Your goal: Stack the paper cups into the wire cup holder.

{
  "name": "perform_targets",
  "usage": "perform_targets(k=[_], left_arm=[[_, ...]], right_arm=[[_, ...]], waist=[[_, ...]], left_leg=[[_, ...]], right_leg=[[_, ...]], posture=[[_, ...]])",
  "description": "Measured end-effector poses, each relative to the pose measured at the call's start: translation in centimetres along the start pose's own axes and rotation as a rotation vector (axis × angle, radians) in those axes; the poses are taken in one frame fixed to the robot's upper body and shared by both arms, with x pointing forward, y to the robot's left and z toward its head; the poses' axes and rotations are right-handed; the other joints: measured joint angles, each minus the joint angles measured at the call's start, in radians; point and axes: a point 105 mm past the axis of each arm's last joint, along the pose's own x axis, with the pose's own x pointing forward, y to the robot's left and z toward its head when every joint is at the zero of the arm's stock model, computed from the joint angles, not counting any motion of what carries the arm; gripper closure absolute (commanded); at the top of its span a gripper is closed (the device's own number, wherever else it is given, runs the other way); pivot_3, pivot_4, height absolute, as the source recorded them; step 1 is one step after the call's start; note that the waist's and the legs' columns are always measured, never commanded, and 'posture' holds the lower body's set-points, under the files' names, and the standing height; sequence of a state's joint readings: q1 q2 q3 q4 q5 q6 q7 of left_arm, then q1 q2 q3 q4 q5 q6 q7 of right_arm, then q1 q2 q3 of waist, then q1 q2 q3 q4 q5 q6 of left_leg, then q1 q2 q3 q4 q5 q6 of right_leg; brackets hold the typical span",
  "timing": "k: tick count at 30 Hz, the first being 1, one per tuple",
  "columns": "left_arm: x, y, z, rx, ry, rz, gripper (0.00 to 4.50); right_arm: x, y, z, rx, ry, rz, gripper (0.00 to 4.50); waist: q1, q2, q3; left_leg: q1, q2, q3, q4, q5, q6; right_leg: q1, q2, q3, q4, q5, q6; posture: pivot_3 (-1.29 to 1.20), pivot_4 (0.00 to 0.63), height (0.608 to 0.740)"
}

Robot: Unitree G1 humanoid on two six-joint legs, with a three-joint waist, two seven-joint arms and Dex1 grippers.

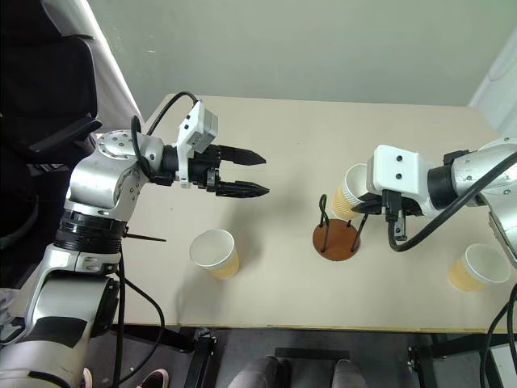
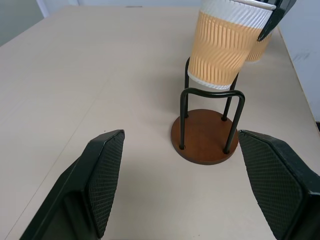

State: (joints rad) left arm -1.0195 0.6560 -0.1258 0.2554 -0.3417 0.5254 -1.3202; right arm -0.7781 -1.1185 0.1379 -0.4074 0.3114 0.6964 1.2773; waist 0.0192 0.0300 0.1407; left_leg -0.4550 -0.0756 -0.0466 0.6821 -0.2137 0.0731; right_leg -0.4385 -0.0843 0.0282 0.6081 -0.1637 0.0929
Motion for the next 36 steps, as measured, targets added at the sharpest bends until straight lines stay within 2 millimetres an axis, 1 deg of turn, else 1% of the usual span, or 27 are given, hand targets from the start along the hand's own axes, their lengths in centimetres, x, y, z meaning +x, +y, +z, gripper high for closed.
perform_targets(k=[1,4,8,9,10,11,14,16,19,21,24,26,29,32,36], left_arm=[[0.0,0.0,0.0,0.000,0.000,0.000,0.60],[0.1,0.0,0.0,0.000,-0.002,-0.001,0.60],[0.1,0.0,0.0,-0.001,-0.002,-0.001,0.60],[0.1,0.0,0.0,-0.001,-0.002,-0.001,0.60],[0.1,0.0,0.0,-0.002,-0.001,0.000,0.60],[0.1,0.0,-0.1,-0.003,-0.001,0.001,0.60],[0.1,0.0,0.0,-0.001,0.000,0.006,0.60],[0.1,0.0,0.0,0.000,0.001,0.008,0.60],[0.2,-0.1,0.0,0.003,0.002,0.007,0.60],[0.2,-0.3,-0.1,-0.003,0.002,0.004,0.60],[0.3,-0.5,-0.5,-0.014,0.002,-0.001,0.60],[0.4,-0.6,-0.7,-0.021,0.002,-0.005,0.60],[0.7,-0.7,-0.7,-0.020,-0.003,-0.018,0.60],[1.2,-0.9,-0.4,-0.004,-0.021,-0.041,0.60],[1.5,-1.0,-0.3,0.000,-0.033,-0.059,0.60]], right_arm=[[0.2,0.1,-0.1,0.005,0.000,0.007,4.48],[0.7,0.5,0.0,0.011,-0.008,0.024,3.90],[1.2,0.6,0.1,0.026,-0.024,0.029,2.49],[1.3,0.6,0.1,0.030,-0.030,0.027,2.21],[1.5,0.5,0.3,0.034,-0.040,0.022,1.81],[1.6,0.4,0.5,0.039,-0.056,0.018,1.53],[1.9,-0.2,1.6,0.049,-0.113,-0.008,0.43],[1.5,-0.8,2.4,0.065,-0.154,-0.042,0.43],[-0.1,-2.1,3.6,0.094,-0.211,-0.122,0.43],[-1.3,-2.5,3.4,0.133,-0.218,-0.162,0.43],[-3.5,-2.6,1.4,0.211,-0.152,-0.232,0.43],[-4.5,-2.4,-0.1,0.247,-0.086,-0.264,0.43],[-5.3,-1.3,-3.1,0.290,0.054,-0.276,0.43],[-6.0,0.5,-5.9,0.353,0.168,-0.248,0.43],[-7.0,2.3,-7.3,0.407,0.217,-0.235,0.43]], waist=[[0.000,0.000,0.000],[-0.001,0.000,0.000],[-0.002,0.000,0.000],[-0.002,0.000,0.000],[-0.002,0.000,0.000],[-0.003,0.000,0.000],[-0.005,0.000,0.000],[-0.005,0.000,0.000],[-0.004,0.000,0.000],[-0.001,0.000,0.000],[0.006,0.000,0.000],[0.006,0.000,0.000],[0.006,0.000,0.000],[0.007,0.000,0.000],[0.005,0.000,0.000]], left_leg=[[0.000,0.000,0.000,0.000,0.000,0.000],[0.000,0.000,0.000,0.000,0.000,0.000],[0.000,0.000,0.000,0.000,0.000,0.000],[0.000,0.000,0.000,0.000,0.000,0.000],[0.000,0.000,0.000,0.000,0.000,0.000],[0.000,0.000,0.000,0.000,0.000,0.000],[0.000,0.000,0.000,0.000,0.000,0.000],[0.000,0.000,0.000,0.000,0.000,0.000],[0.000,0.000,0.000,0.000,0.000,0.000],[0.000,0.000,0.000,0.000,0.000,0.000],[0.000,0.000,0.000,0.000,0.000,0.000],[0.000,0.000,0.000,0.000,0.000,0.000],[0.000,0.000,-0.001,0.000,-0.001,-0.001],[0.000,0.000,0.000,0.000,-0.002,-0.002],[0.000,0.000,0.002,0.000,-0.003,-0.001]], right_leg=[[0.000,0.000,0.000,0.000,0.000,0.000],[0.000,0.000,0.000,0.000,0.000,0.000],[0.000,0.000,0.000,0.000,0.000,0.000],[0.000,0.000,0.000,0.000,0.000,0.000],[0.000,0.000,0.000,0.000,0.000,0.000],[0.000,0.000,0.000,0.000,0.000,0.000],[0.000,0.000,0.000,0.001,0.000,0.000],[0.000,0.000,0.000,0.000,0.000,0.000],[0.000,0.000,0.000,0.000,-0.001,0.000],[0.000,0.000,-0.001,0.000,-0.001,0.000],[0.001,0.000,-0.001,0.000,-0.003,0.000],[0.001,0.000,-0.001,0.001,-0.003,0.000],[0.001,0.000,-0.001,0.002,-0.004,0.000],[0.001,-0.001,-0.001,0.002,-0.004,0.001],[0.001,-0.001,0.000,0.002,-0.005,0.002]], posture=[[0.00,0.150,0.740],[0.00,0.150,0.740],[0.00,0.150,0.740],[0.00,0.150,0.740],[0.00,0.150,0.740],[0.00,0.150,0.740],[0.00,0.150,0.740],[0.00,0.150,0.740],[0.00,0.150,0.740],[0.00,0.150,0.740],[0.00,0.150,0.740],[0.00,0.150,0.740],[0.00,0.150,0.740],[0.00,0.150,0.740],[0.00,0.150,0.740]])
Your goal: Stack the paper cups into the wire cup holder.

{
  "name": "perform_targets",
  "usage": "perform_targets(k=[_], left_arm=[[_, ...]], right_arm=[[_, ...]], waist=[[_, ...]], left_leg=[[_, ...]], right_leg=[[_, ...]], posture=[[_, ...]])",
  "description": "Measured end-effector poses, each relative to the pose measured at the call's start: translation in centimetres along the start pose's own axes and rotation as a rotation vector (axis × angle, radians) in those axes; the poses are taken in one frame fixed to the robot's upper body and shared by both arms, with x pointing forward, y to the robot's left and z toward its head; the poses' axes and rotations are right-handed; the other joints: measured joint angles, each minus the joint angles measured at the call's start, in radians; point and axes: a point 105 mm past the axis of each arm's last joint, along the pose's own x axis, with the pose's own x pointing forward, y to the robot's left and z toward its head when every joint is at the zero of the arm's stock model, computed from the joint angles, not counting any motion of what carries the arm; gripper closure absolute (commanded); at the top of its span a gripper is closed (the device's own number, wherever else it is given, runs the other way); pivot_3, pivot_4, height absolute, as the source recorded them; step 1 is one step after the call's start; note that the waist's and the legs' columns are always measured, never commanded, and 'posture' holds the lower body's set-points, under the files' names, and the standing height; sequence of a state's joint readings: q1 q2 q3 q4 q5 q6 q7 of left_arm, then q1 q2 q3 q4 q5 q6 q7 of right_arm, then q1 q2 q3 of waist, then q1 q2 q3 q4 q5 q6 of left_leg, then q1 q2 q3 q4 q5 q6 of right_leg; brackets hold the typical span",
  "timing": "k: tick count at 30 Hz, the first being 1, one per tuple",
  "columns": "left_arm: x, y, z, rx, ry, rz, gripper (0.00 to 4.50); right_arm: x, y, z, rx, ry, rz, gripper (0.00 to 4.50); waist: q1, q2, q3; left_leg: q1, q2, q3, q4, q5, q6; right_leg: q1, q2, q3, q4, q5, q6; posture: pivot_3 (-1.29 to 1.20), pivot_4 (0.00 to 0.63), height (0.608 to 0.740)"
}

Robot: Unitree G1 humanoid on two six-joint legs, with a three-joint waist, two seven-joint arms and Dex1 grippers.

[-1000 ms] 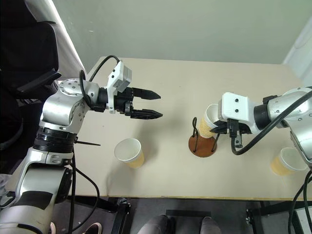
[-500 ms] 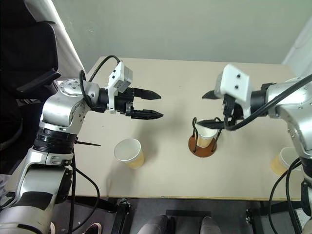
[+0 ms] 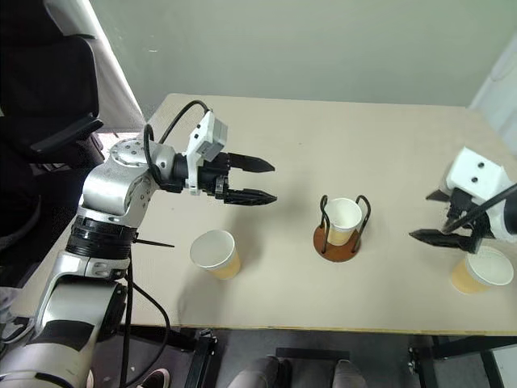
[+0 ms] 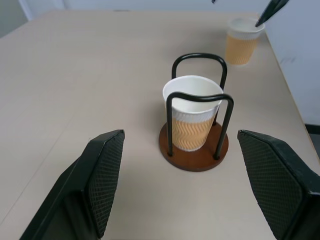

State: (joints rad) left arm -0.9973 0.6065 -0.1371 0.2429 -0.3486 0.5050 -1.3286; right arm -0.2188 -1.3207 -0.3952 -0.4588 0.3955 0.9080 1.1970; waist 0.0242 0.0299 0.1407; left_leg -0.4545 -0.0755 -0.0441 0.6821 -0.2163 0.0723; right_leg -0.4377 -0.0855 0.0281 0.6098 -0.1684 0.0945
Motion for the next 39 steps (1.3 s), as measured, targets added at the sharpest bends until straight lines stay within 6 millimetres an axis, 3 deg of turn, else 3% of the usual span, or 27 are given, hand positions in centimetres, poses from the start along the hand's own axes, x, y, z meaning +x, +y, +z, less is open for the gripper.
perform_targets(k=[6,13,27,34,37,39], left_arm=[[0.2,0.0,-0.2,-0.005,-0.004,-0.017,0.60],[0.3,0.1,-0.3,-0.008,-0.007,-0.023,0.60],[0.4,0.1,-0.4,-0.008,0.000,-0.023,0.60],[0.4,0.1,-0.5,-0.011,0.003,-0.021,0.60],[0.5,0.2,-0.4,-0.008,0.002,-0.021,0.60],[0.5,0.2,-0.4,-0.008,0.003,-0.019,0.60]], right_arm=[[-1.6,0.8,-2.6,0.048,0.093,-0.033,0.43],[-1.5,2.3,-7.0,0.127,0.216,-0.030,0.43],[-2.4,1.4,-9.9,0.133,0.298,-0.073,0.43],[-0.7,1.7,-11.5,0.126,0.325,-0.021,0.43],[0.5,1.8,-11.8,0.121,0.322,0.005,0.99],[1.3,1.5,-12.0,0.110,0.319,0.012,1.67]], waist=[[0.000,0.000,0.000],[0.002,0.000,0.000],[0.002,0.000,0.000],[0.000,0.000,0.000],[0.000,0.000,0.000],[0.000,0.000,0.000]], left_leg=[[0.000,0.000,0.000,0.001,-0.002,0.000],[0.001,0.000,0.000,0.002,-0.004,0.001],[0.002,0.000,0.000,0.002,-0.004,0.000],[0.004,0.000,0.000,0.003,-0.004,0.000],[0.004,0.000,0.000,0.003,-0.004,0.001],[0.004,0.000,0.000,0.003,-0.004,0.001]], right_leg=[[0.000,0.000,0.000,0.000,0.000,0.000],[0.001,0.000,0.001,0.000,0.000,0.001],[0.003,0.000,0.001,0.000,0.000,0.001],[0.004,0.000,0.001,0.000,0.000,0.002],[0.004,0.000,0.001,0.000,0.001,0.002],[0.005,0.000,0.001,0.000,0.001,0.002]], posture=[[0.00,0.150,0.740],[0.00,0.150,0.740],[0.00,0.150,0.740],[0.00,0.150,0.740],[0.00,0.150,0.740],[0.00,0.150,0.740]])
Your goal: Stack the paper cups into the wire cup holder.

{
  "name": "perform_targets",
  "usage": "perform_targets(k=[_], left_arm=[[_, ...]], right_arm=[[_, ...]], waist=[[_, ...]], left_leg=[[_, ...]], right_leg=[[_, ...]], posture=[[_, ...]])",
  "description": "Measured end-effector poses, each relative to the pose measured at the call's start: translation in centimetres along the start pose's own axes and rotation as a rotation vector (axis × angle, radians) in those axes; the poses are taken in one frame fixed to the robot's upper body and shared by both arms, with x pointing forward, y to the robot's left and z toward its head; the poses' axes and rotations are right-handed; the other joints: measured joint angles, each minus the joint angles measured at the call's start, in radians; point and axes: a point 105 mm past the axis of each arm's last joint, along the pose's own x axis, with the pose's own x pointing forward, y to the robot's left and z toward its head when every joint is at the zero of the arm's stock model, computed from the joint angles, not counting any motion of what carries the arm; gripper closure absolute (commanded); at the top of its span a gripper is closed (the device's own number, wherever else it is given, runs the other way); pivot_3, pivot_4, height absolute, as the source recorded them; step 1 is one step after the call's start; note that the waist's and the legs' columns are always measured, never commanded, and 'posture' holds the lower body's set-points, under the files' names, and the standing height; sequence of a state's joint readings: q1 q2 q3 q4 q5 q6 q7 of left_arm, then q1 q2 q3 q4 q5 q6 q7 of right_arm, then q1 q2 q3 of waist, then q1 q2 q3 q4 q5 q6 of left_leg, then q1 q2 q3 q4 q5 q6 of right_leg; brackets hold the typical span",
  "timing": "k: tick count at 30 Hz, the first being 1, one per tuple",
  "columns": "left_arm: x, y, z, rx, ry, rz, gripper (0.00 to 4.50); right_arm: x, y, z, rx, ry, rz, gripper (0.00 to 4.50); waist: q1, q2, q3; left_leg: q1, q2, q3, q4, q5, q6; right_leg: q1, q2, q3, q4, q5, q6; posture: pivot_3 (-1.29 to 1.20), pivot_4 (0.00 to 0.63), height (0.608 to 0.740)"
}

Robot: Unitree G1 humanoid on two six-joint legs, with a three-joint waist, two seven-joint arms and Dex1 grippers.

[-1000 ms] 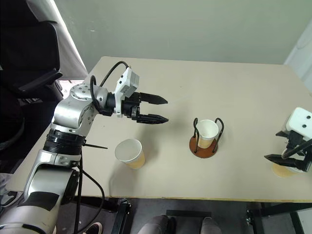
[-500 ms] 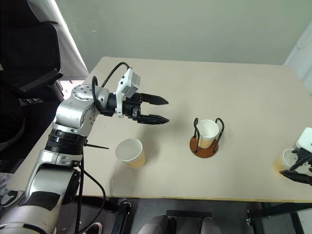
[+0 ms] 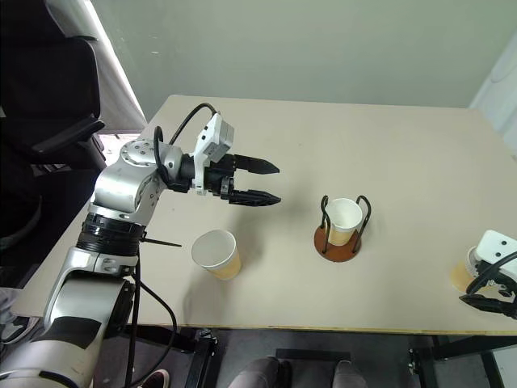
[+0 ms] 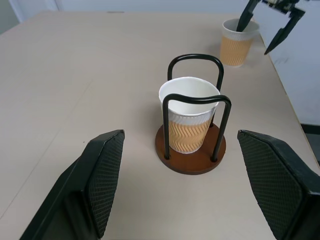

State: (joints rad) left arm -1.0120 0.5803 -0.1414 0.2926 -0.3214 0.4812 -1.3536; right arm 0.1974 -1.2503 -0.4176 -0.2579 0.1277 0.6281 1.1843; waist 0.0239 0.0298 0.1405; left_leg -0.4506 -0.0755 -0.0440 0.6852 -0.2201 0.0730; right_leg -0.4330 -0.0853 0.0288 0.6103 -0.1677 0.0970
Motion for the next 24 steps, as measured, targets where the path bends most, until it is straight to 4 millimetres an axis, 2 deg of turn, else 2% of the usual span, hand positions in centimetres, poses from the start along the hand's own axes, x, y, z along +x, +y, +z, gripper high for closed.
perform_targets(k=[4,8,13,16,18,24], left_arm=[[-0.2,0.1,0.0,-0.001,0.005,0.007,0.60],[-0.5,0.2,-0.1,-0.002,0.013,0.015,0.60],[-0.6,0.2,0.0,0.003,0.018,0.019,0.60],[-0.6,0.1,0.0,0.006,0.018,0.019,0.60],[-0.6,0.1,0.1,0.007,0.018,0.018,0.60],[-0.7,0.1,0.1,0.008,0.019,0.019,0.60]], right_arm=[[1.1,0.0,-0.1,-0.023,0.016,0.025,3.12],[0.9,-0.8,0.4,-0.048,0.007,0.010,4.48],[0.1,-1.5,2.2,-0.103,-0.023,-0.019,4.48],[-1.0,-2.0,5.6,-0.169,-0.118,-0.053,4.48],[-1.7,-2.1,7.2,-0.207,-0.153,-0.073,4.48],[-3.2,-2.1,10.5,-0.244,-0.253,-0.093,4.48]], waist=[[0.001,0.000,0.000],[0.001,0.000,0.000],[0.000,0.000,0.000],[-0.005,0.000,0.000],[-0.005,0.000,0.000],[-0.001,0.000,0.000]], left_leg=[[0.000,0.000,0.000,0.000,0.000,0.000],[0.000,0.000,0.000,0.000,0.000,0.000],[0.000,0.000,0.000,0.000,0.000,0.000],[0.000,0.000,0.000,0.000,0.000,0.000],[0.000,0.000,0.000,0.000,0.000,0.000],[-0.001,0.000,0.000,0.002,0.001,0.001]], right_leg=[[0.000,0.000,0.000,0.000,0.000,0.000],[0.000,0.000,0.000,0.000,0.000,0.000],[0.000,0.000,0.000,0.000,0.000,0.000],[0.000,0.000,0.000,0.000,0.000,0.000],[0.000,0.000,0.000,0.000,0.000,0.000],[0.000,0.000,0.000,-0.001,0.000,0.000]], posture=[[0.00,0.150,0.740],[0.00,0.150,0.740],[0.00,0.150,0.740],[0.00,0.150,0.740],[0.00,0.150,0.740],[0.00,0.150,0.740]])
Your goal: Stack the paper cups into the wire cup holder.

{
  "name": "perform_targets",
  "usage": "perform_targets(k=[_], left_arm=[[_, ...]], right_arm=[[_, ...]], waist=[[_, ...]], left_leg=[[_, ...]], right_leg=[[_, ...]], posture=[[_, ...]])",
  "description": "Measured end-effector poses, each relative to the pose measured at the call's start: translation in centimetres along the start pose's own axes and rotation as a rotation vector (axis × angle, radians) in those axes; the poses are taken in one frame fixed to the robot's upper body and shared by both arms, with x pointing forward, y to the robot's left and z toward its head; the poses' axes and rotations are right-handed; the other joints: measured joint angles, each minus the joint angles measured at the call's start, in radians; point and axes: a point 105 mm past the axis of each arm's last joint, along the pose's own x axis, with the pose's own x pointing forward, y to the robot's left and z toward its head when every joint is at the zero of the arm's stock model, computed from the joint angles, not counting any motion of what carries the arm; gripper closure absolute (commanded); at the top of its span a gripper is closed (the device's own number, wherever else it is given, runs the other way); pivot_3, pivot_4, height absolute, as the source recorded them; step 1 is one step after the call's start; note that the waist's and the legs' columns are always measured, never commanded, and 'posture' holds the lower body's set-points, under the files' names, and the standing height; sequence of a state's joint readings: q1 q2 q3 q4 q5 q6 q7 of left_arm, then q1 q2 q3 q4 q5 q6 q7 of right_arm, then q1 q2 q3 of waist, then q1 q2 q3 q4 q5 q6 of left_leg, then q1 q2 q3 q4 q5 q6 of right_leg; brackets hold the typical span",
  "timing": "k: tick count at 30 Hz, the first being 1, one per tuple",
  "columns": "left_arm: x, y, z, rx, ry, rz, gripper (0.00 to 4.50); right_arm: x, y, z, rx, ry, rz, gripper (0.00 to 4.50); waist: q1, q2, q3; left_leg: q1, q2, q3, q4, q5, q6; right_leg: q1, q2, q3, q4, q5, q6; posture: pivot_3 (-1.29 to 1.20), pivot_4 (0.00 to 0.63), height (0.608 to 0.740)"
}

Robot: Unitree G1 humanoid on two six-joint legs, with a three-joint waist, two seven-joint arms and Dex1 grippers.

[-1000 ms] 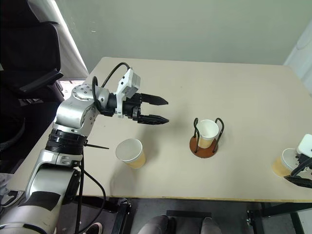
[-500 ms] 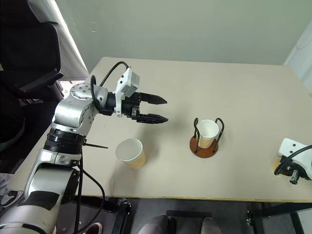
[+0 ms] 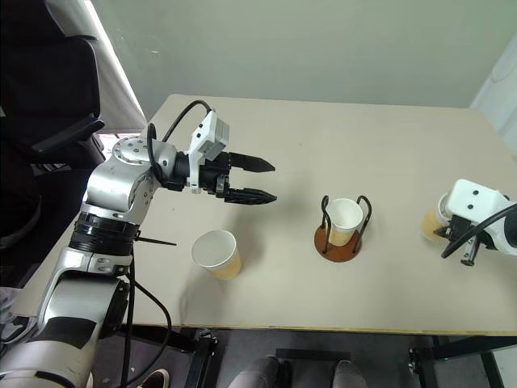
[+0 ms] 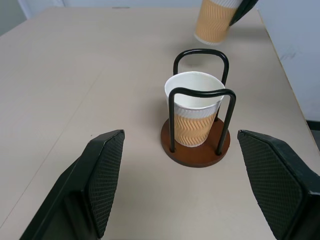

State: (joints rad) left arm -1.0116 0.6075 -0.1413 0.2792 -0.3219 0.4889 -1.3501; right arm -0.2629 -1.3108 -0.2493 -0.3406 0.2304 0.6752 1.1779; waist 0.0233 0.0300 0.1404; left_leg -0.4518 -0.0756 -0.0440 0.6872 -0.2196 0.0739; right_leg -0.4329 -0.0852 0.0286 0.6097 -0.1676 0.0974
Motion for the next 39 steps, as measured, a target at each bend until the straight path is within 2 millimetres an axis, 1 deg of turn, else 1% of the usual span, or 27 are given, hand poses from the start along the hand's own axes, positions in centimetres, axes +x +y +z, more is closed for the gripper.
perform_targets(k=[1,4,6,10,13,16,20,29,33,39], left_arm=[[-0.1,0.0,0.0,-0.001,0.002,0.002,0.60],[0.0,0.0,0.0,0.001,0.002,-0.001,0.60],[0.0,0.0,0.0,0.001,0.002,-0.001,0.60],[-0.1,0.0,0.0,-0.001,0.003,0.000,0.60],[0.0,0.0,0.0,-0.002,0.002,-0.001,0.60],[0.0,0.0,0.0,-0.003,0.001,-0.002,0.60],[0.1,0.0,0.0,-0.002,-0.001,-0.003,0.60],[0.0,0.0,0.0,-0.004,0.002,-0.001,0.60],[0.0,0.0,0.0,-0.006,0.003,0.001,0.60],[0.0,0.0,0.0,-0.006,0.003,0.002,0.60]], right_arm=[[-0.4,-0.4,1.3,-0.016,-0.040,-0.016,4.48],[-2.4,-1.4,6.5,-0.129,-0.178,-0.082,4.48],[-3.3,-1.3,8.6,-0.185,-0.232,-0.098,4.48],[-3.4,-0.3,11.4,-0.260,-0.291,-0.058,4.48],[-3.0,0.6,12.7,-0.294,-0.323,-0.020,4.48],[-1.9,1.6,13.2,-0.312,-0.328,0.040,4.48],[-0.2,2.3,13.0,-0.336,-0.300,0.087,4.48],[1.2,3.2,13.1,-0.361,-0.296,0.137,4.48],[1.6,3.5,12.7,-0.361,-0.283,0.153,4.48],[3.2,4.2,11.5,-0.344,-0.259,0.198,4.48]], waist=[[-0.002,0.000,0.000],[-0.008,0.000,0.000],[-0.007,0.000,0.000],[-0.006,0.000,0.000],[-0.005,0.000,0.000],[-0.006,0.000,0.000],[-0.006,0.000,0.000],[-0.006,0.000,0.000],[-0.006,0.000,0.000],[-0.007,0.000,0.000]], left_leg=[[0.000,0.000,0.000,0.000,0.000,0.000],[0.000,0.000,-0.001,-0.001,0.000,0.000],[0.000,0.000,-0.001,-0.001,0.000,0.000],[-0.001,0.000,-0.002,0.000,0.000,0.000],[-0.001,0.000,-0.002,0.000,0.000,0.000],[-0.001,0.000,-0.002,0.000,0.000,0.000],[-0.001,0.000,-0.003,0.000,0.000,0.000],[-0.002,0.000,-0.002,0.000,0.000,0.000],[-0.002,0.000,-0.003,0.000,0.000,0.000],[-0.002,0.000,-0.002,0.000,0.000,0.000]], right_leg=[[0.000,0.000,0.000,0.000,0.000,0.000],[-0.001,0.001,0.000,0.001,0.000,0.000],[-0.001,0.001,0.000,0.000,-0.001,0.000],[-0.001,0.001,0.000,0.000,-0.001,0.000],[-0.001,0.001,-0.001,0.000,-0.001,0.000],[-0.001,0.001,-0.001,0.000,-0.002,-0.001],[-0.002,0.001,0.000,0.000,-0.002,-0.001],[-0.002,0.001,-0.001,0.000,-0.002,-0.001],[-0.002,0.001,-0.001,0.000,-0.002,-0.001],[-0.002,0.001,-0.001,0.000,-0.002,-0.001]], posture=[[0.00,0.150,0.740],[0.00,0.150,0.740],[0.00,0.150,0.740],[0.00,0.150,0.740],[0.00,0.150,0.740],[0.00,0.150,0.740],[0.00,0.150,0.740],[0.00,0.150,0.740],[0.00,0.150,0.740],[0.00,0.150,0.740]])
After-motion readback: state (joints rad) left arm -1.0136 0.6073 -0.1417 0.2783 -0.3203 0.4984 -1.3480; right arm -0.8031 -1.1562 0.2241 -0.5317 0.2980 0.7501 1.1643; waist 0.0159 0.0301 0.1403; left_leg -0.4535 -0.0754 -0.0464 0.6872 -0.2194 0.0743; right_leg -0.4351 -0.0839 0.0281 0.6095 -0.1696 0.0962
